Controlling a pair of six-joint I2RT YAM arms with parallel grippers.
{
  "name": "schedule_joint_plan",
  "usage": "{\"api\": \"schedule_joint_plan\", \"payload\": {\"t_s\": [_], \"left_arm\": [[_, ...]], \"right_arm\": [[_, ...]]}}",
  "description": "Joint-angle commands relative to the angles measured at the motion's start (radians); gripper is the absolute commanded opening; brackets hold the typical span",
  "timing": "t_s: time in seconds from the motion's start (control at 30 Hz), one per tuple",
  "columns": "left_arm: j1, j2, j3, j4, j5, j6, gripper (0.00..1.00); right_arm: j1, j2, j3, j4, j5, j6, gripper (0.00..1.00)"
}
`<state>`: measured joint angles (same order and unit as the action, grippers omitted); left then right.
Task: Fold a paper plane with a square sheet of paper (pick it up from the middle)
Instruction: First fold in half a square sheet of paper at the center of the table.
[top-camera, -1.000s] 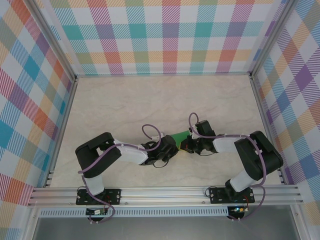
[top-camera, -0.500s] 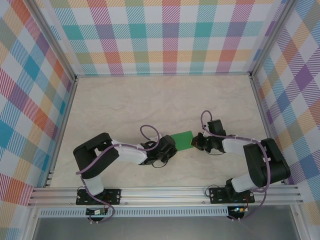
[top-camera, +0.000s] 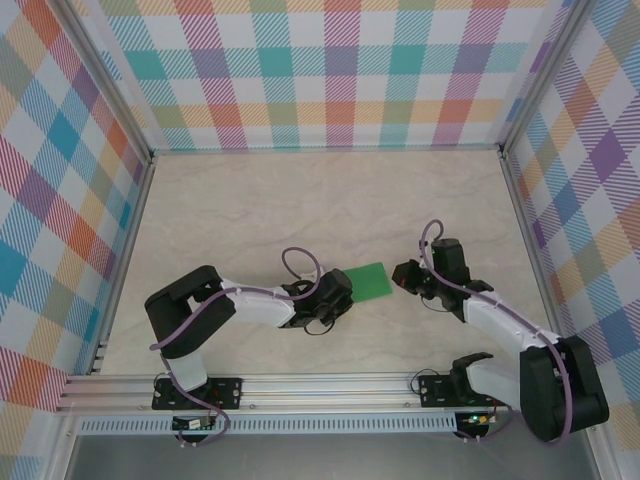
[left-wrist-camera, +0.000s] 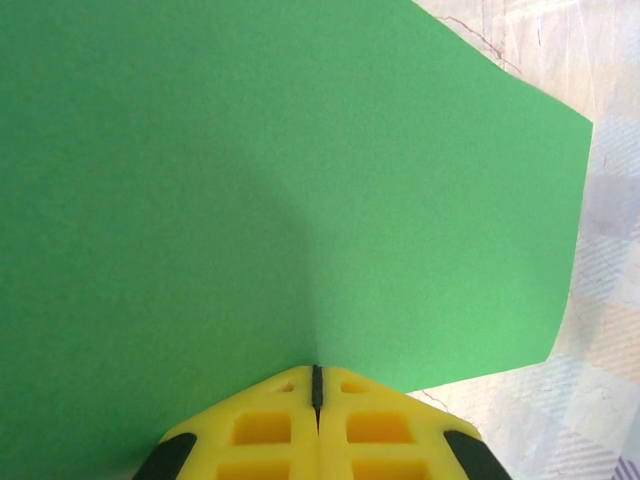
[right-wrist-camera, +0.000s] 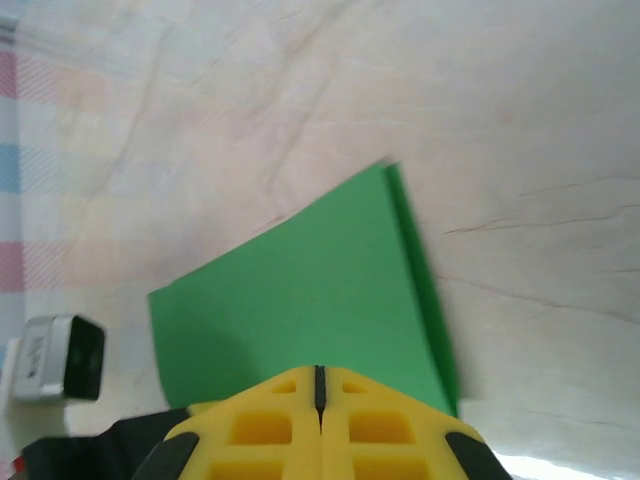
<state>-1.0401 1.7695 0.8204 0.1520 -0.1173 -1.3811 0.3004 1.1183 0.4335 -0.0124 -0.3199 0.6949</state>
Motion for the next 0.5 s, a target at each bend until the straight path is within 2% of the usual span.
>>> {"api": "schedule_joint_plan", "payload": {"t_s": [0.0, 0.27, 0.47], "left_arm": [[0.012, 0.018, -0.016, -0.191, -0.020, 0.088, 0.00], [0.031, 0.010, -0.002, -0.173, 0.013, 0.195, 0.00], [0.035, -0.001, 0.005, -0.167, 0.021, 0.215, 0.00]], "right_arm": [[0.066, 0.043, 0.003, 0.037, -0.067, 0.028, 0.00], [0.238, 0.297, 0.102, 0.153, -0.055, 0.110, 0.00], [0.249, 0.401, 0.120, 0.160, -0.018, 0.139, 0.00]]}}
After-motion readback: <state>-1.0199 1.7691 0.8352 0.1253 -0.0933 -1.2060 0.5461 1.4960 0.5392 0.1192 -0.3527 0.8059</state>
